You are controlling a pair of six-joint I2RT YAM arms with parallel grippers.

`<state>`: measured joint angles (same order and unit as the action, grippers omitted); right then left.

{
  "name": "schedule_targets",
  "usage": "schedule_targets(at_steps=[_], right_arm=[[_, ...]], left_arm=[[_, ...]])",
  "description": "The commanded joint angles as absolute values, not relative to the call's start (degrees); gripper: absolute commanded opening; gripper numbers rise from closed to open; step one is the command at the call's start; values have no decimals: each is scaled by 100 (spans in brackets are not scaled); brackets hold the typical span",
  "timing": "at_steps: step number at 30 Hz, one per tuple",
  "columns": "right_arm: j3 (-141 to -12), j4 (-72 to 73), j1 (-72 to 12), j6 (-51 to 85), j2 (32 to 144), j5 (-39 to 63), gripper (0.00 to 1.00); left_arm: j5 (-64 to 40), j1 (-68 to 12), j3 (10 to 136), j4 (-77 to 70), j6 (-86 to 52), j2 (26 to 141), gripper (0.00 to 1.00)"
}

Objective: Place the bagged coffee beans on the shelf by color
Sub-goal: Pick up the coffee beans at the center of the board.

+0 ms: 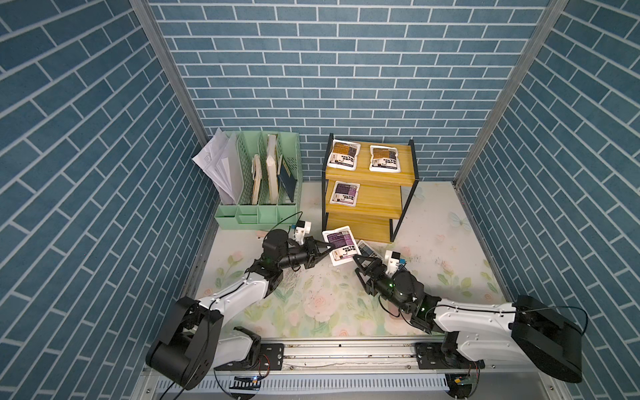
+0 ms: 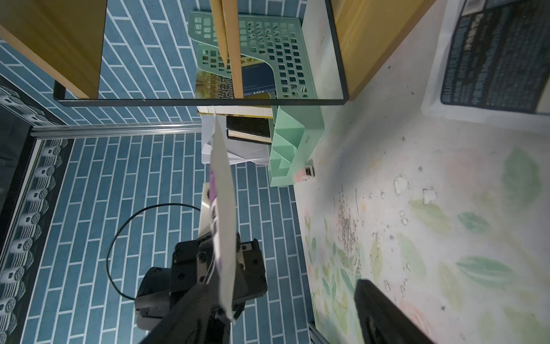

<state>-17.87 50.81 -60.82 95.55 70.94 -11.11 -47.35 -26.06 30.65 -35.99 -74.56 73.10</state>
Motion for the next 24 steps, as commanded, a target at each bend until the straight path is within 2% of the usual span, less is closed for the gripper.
schedule_targets(at_steps=[1,5,10,20,24], right_arm=[[-2053,5871,-6146,10070,7455,-1175,67],[-1954,6261,-6217,10152,7579,-1308,51],[-1918,6236,-6249,10021,7406,-1488,37],[-1783,6438,-6258,9998,7304,-1717,21],[-1791,6451,-6258,9971,7295,-1747,20]], left_arm=[[-4644,-2795,3224,-4003,-7702,7515,0],[-4626,-2873,3426,-3956,-7663,7654,0],[-4589,-2938,3519,-3964,-7638,7785,0],[-4532,-2998,3413,-3960,-7603,7793,0],[-4534,-3003,3393,-3955,-7585,7791,0]])
